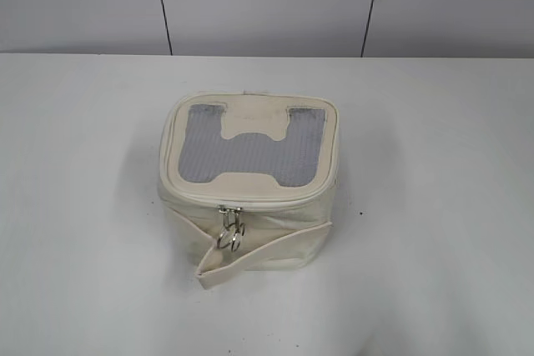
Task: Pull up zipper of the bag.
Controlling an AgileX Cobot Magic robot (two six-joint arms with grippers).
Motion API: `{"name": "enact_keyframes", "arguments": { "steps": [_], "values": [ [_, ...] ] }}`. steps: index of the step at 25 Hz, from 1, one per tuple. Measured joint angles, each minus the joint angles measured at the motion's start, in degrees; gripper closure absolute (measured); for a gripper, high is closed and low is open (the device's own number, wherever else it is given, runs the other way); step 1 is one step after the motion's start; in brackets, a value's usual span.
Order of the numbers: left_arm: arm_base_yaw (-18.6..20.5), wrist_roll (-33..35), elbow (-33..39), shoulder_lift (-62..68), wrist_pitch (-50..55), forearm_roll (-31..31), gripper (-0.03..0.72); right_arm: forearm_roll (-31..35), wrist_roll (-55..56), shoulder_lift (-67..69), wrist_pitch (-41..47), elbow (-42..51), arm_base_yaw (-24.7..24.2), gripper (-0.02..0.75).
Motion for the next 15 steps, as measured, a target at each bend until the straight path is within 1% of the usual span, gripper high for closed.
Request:
{"name": "enact_keyframes", "arguments": {
  "steps": [15],
  "values": [
    [0.0,0.0,0.0,0.0,0.0,-0.2,0.437,0.0,0.0,0.0,-0.1,0.0,0.0,0.143]
  ]
}}
